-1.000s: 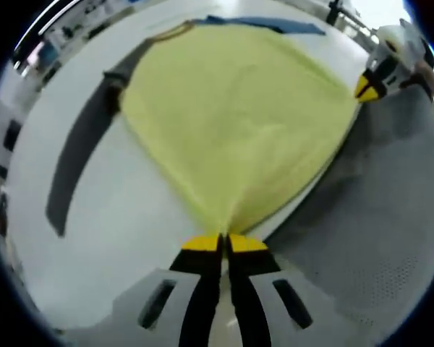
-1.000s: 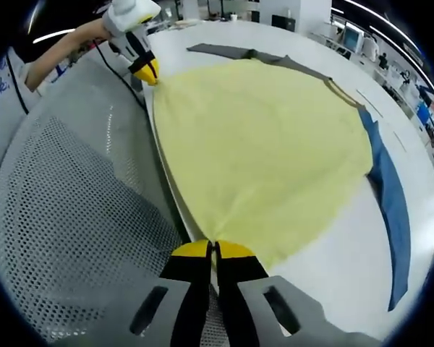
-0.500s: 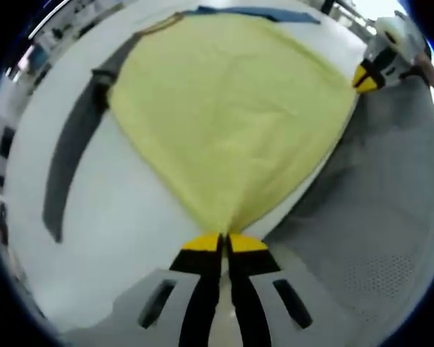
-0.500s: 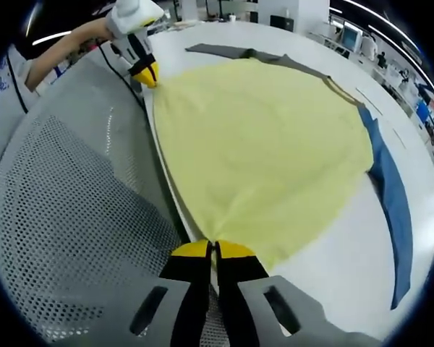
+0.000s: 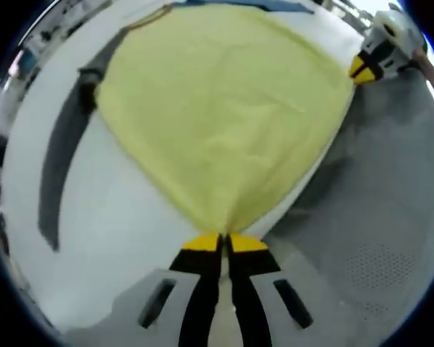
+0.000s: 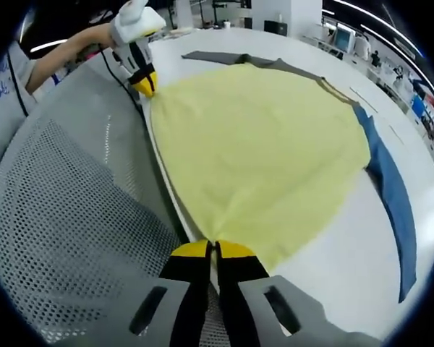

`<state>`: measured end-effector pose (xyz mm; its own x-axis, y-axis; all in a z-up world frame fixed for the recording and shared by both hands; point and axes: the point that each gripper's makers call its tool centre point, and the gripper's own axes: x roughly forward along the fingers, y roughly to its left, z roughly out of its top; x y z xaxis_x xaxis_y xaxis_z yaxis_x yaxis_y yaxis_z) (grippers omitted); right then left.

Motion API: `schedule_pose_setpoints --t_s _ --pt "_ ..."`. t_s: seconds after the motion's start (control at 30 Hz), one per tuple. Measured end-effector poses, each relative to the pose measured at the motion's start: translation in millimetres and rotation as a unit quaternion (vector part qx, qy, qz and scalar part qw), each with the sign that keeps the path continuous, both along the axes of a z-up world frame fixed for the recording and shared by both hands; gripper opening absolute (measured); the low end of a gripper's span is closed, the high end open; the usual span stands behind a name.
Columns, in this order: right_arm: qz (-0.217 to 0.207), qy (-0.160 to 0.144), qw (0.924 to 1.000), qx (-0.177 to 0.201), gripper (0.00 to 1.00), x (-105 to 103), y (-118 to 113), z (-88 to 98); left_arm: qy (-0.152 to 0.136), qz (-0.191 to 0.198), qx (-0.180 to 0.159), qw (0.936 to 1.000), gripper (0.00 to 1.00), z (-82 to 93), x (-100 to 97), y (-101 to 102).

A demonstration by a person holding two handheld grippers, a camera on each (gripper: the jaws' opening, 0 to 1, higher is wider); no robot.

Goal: Fold the garment on the visible template until the final outline fits inside the template.

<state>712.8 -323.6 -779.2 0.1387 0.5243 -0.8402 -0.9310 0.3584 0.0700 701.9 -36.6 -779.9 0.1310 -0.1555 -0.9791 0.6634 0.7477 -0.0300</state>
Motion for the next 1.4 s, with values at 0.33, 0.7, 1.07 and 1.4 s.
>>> schedule_pose_setpoints --t_s 0.33,0.7,1.07,1.4 --pt "-0.010 0.003 0.9997 0.022 0.11 -1 -3 -0.3 0.032 -0.022 -0.005 0.9992 0.09 -2.3 -5.9 -6" --pt "-0.055 -0.037 0.9946 0.080 0.29 18 -13 33.4 -0.011 -0.007 -0.012 0.9999 0.27 16.5 -7.9 -1" --pt "-0.066 -0.043 0.9930 0.088 0.25 22 -21 35.8 -0.058 0.003 -0.037 0.9976 0.29 41.9 -7.6 -7" --pt "-0.107 -0.067 0.9856 0.112 0.32 51 -36 51.1 -0.092 0.061 -0.170 0.9792 0.39 59.6 2.8 -42"
